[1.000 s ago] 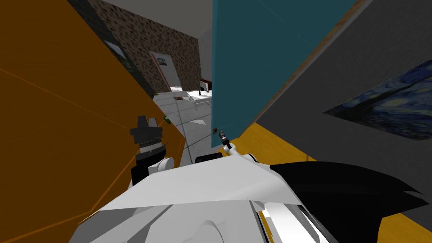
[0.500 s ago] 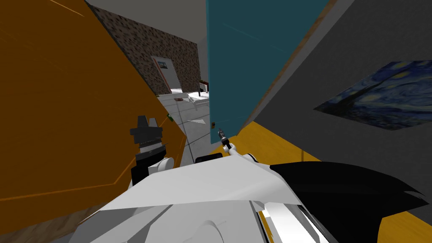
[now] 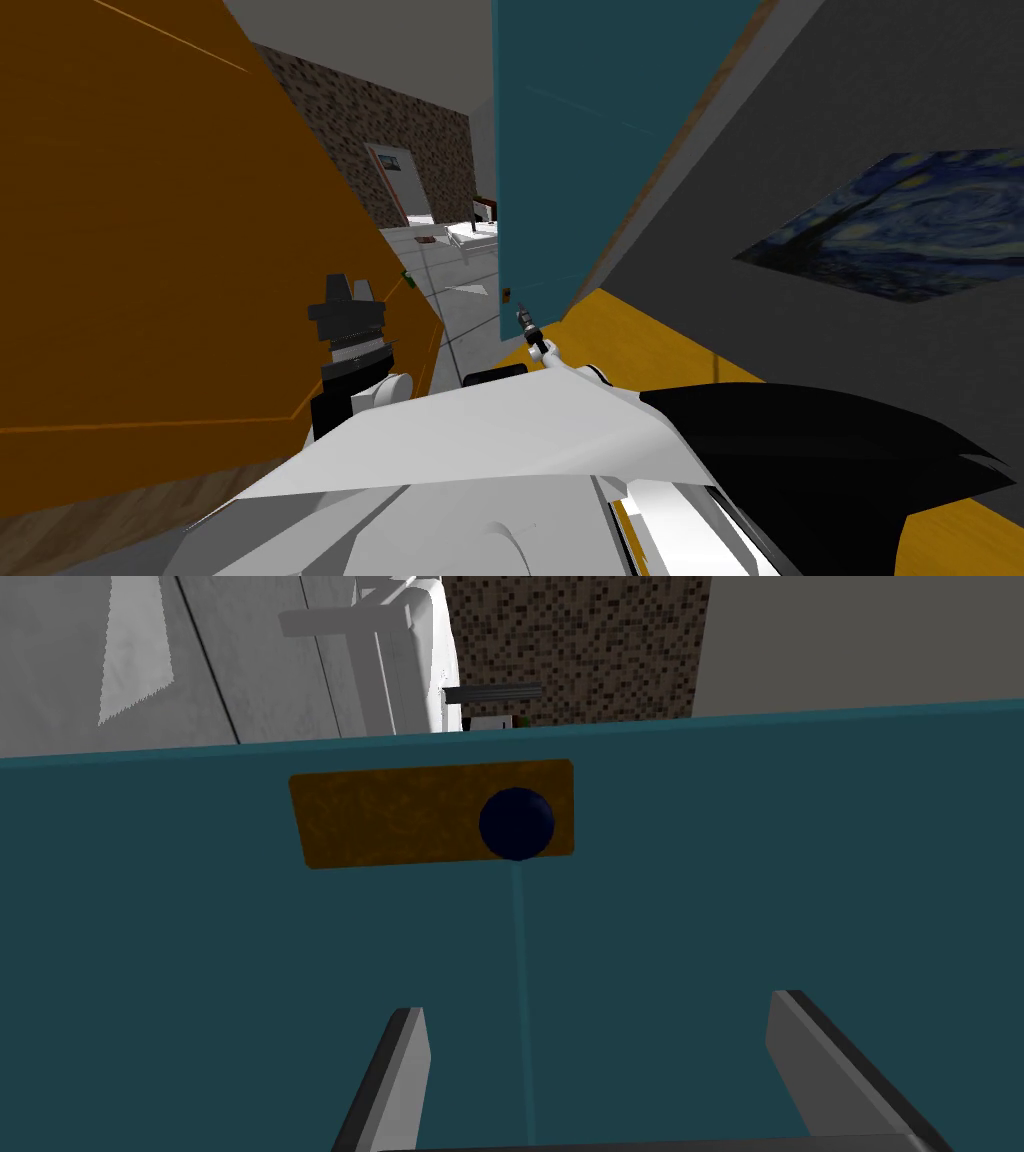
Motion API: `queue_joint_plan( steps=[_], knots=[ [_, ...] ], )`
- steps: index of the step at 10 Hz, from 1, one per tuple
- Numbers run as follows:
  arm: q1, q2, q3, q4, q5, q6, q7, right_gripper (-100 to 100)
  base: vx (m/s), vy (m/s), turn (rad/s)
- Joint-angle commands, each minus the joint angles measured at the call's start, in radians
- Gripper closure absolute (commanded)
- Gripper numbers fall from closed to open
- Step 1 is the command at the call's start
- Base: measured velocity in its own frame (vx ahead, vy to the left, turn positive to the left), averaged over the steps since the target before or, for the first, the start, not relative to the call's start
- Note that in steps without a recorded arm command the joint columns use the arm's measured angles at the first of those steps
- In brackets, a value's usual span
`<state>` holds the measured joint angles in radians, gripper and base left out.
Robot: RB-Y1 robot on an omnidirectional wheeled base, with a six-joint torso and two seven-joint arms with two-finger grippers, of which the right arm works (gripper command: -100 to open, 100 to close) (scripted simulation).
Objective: Push the door open
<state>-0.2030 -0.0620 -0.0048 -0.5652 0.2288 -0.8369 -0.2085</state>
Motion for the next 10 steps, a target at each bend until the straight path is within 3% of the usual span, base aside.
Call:
queue_joint_plan(
  steps=[1,9,10],
  knots=[
    [0.001,-0.002,-0.003,0.000,-0.002,-0.003,0.004,-100,0.181,0.061,0.020],
    [0.003,0.010,-0.015,0.005,-0.010,-0.012,0.019,-100,0.179,0.034,0.021],
    [0.003,0.010,-0.015,0.005,-0.010,-0.012,0.019,100,-0.018,-0.002,0.007]
  ],
)
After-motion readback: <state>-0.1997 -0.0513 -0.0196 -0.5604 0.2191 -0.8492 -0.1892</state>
